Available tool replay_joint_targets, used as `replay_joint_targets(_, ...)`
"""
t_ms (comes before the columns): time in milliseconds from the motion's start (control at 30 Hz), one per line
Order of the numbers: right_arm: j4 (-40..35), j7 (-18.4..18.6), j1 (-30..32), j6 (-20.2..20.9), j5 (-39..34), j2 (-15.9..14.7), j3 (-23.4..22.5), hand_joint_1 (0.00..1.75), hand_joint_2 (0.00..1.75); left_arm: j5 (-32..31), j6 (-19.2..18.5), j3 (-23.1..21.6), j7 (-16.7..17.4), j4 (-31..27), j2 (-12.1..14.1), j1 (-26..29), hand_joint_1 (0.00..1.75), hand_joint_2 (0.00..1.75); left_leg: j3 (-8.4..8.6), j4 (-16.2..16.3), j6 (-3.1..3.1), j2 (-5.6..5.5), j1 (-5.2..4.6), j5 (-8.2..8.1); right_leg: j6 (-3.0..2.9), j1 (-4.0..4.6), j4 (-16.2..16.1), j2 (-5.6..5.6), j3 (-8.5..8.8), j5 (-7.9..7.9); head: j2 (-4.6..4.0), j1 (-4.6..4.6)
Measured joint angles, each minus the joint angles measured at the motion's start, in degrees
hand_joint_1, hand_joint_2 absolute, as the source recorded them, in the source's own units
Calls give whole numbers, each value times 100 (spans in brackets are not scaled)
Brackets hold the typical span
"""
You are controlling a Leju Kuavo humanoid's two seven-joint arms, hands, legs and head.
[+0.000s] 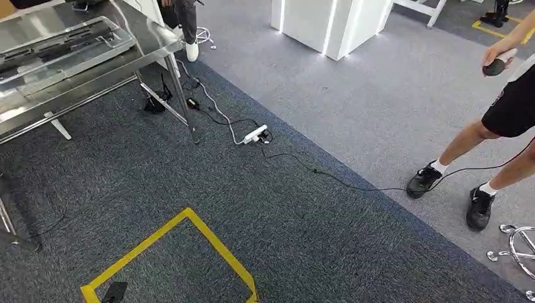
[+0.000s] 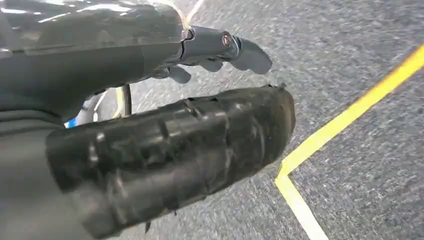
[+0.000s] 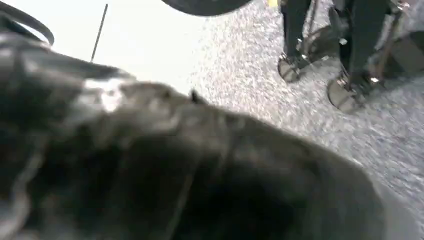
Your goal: Take the parts from the cabinet and place them on the table.
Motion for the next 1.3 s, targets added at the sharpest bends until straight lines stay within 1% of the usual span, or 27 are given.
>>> replay_joint_targets(67,4,4,-18,0,2,7,2,0,0,0,0,0,-13,-2,0,16,0,0,-100,-18,57,114,-12,80,66,-19,665,-366,-278,-562,0,66)
replay_joint_targets(133,4,-2,-17,11,20,7,2,0,0,-4,-2,2,-24,-2,0,55,0,0,-170,-5,45,273,-26,122,128,-79,1545,-475,-577,-1000,0,64)
replay_joint_targets(167,4,-2,-10,20,22,7,0,0,0,-4,-2,4,-24,-2,0,58,0,0,-196,1,31,343,-26,137,155,-108,1717,-491,-587,-1044,0,66)
replay_joint_targets(200,4,-2,-2,20,26,5,0,0,0,-7,-2,4,-26,-2,0,54,0,0,-217,10,11,407,-21,149,178,-137,1609,-513,-458,-978,0,68)
replay_joint_targets(267,4,-2,-1,20,33,-2,0,0,0,-15,-2,4,-28,-2,-9,42,0,0,-235,51,-25,542,-5,144,219,-196,706,-617,191,-636,0,68)
replay_joint_targets(300,4,-2,-7,20,35,-2,0,0,0,-15,0,2,-28,-2,-9,40,0,0,-230,84,-60,594,0,126,223,-206,153,-783,563,-483,0,68)
replay_joint_targets(333,4,-2,-31,24,39,-2,0,0,0,-18,2,4,-28,-2,-6,40,0,0,-266,106,-112,655,-35,98,176,-149,-50,-935,662,-584,0,70)
replay_joint_targets(467,7,-7,5,35,44,-2,0,0,0,-59,6,0,-28,-2,-17,1,0,0,-191,108,-264,816,-15,103,-13,-82,-59,-726,564,-524,0,37)
replay_joint_targets(500,4,-7,4,39,46,-4,0,0,0,-63,6,-2,-22,-2,-17,-9,0,0,-232,159,-311,674,25,34,-79,-151,-117,-685,587,-479,0,27)
replay_joint_targets(533,7,-4,-3,55,46,0,0,0,0,-68,11,-4,-22,-2,-20,-9,0,0,-302,341,-312,383,28,-120,-108,-129,-134,-642,576,-462,0,13)
replay_joint_targets(567,7,0,-23,63,46,2,0,0,0,-72,13,-11,-20,-2,-20,0,0,0,-469,684,-305,251,31,-341,-154,-121,-133,-605,555,-447,0,7)
replay_joint_targets(633,7,24,-33,162,37,2,0,0,0,-92,15,-20,-11,-2,-17,40,0,0,-896,1557,-295,143,23,-713,-181,-89,-131,-475,529,-432,0,7)
replay_joint_targets(667,7,63,-33,231,24,2,-4,0,0,-113,15,-30,-2,-2,-17,54,0,0,-1050,1834,-288,128,23,-745,-181,-70,-123,-396,522,-431,0,7)
replay_joint_targets(700,7,72,-31,284,13,2,-11,0,0,-120,15,-39,2,-2,-17,56,0,0,-1081,1845,-277,127,23,-640,-182,-60,-111,-326,521,-431,0,7)
replay_joint_targets(767,7,81,-31,348,7,2,-37,0,0,-133,13,-50,4,-2,-17,45,0,0,-848,1235,-244,93,23,-149,-183,-51,-61,-177,520,-437,0,7)
replay_joint_targets(800,7,81,-37,356,7,2,-39,0,0,-142,11,-55,4,-2,-17,43,0,0,-618,684,-219,-38,25,173,-166,-53,-20,-91,509,-451,0,7)
replay_joint_targets(833,7,81,-41,356,7,13,-39,0,0,-146,4,-57,4,0,-15,50,0,0,-506,443,-194,-287,29,157,-152,-70,7,-24,486,-460,0,11)
replay_joint_targets(867,7,81,-61,354,7,27,-39,0,0,-151,-5,-61,9,0,-15,54,0,0,-509,315,-205,-392,32,154,-113,-35,67,38,435,-465,0,16)
replay_joint_targets(933,9,81,-42,350,11,31,-39,0,0,-151,-59,-79,7,0,-17,45,0,0,-540,354,-188,-279,-11,161,-32,-79,33,163,378,-409,0,11)
replay_joint_targets(1000,15,81,3,345,17,35,-42,0,0,-142,-101,-83,0,0,-24,22,0,0,-506,261,-87,-150,43,247,36,-80,27,216,354,-378,0,18)
replay_joint_targets(1033,18,81,2,350,20,42,-42,0,0,-138,-107,-85,-7,0,-26,10,0,0,-485,221,-46,-62,28,280,40,-66,128,-139,314,-473,0,22)
replay_joint_targets(1067,24,81,-9,352,22,46,-42,0,0,-125,-116,-85,-11,0,-28,23,0,0,-487,202,-10,3,19,300,61,-62,401,-349,182,-681,0,53)
replay_joint_targets(1133,28,77,-39,352,26,55,-42,0,0,-116,-125,-85,-11,0,-28,57,0,0,-524,209,-9,179,-6,301,109,-85,1335,-477,-266,-1141,0,51)
replay_joint_targets(1167,28,76,-39,352,26,55,-42,0,0,-116,-136,-85,-11,0,-28,58,0,0,-534,211,-9,253,-12,301,125,-98,1645,-487,-410,-1237,0,51)
replay_joint_targets(1200,28,76,-38,354,26,55,-42,0,0,-116,-136,-85,-11,0,-28,51,0,0,-538,212,-10,327,-14,301,137,-112,1748,-497,-445,-1211,0,51)
replay_joint_targets(1233,28,76,-30,356,31,55,-42,0,0,-114,-140,-85,-11,0,-28,45,0,0,-534,213,-15,392,-14,295,144,-121,1558,-516,-329,-1053,0,53)
replay_joint_targets(1300,31,76,-26,358,37,55,-42,0,0,-105,-162,-85,-2,0,-31,40,0,0,-510,217,-38,504,-14,278,119,-120,613,-624,202,-606,0,55)
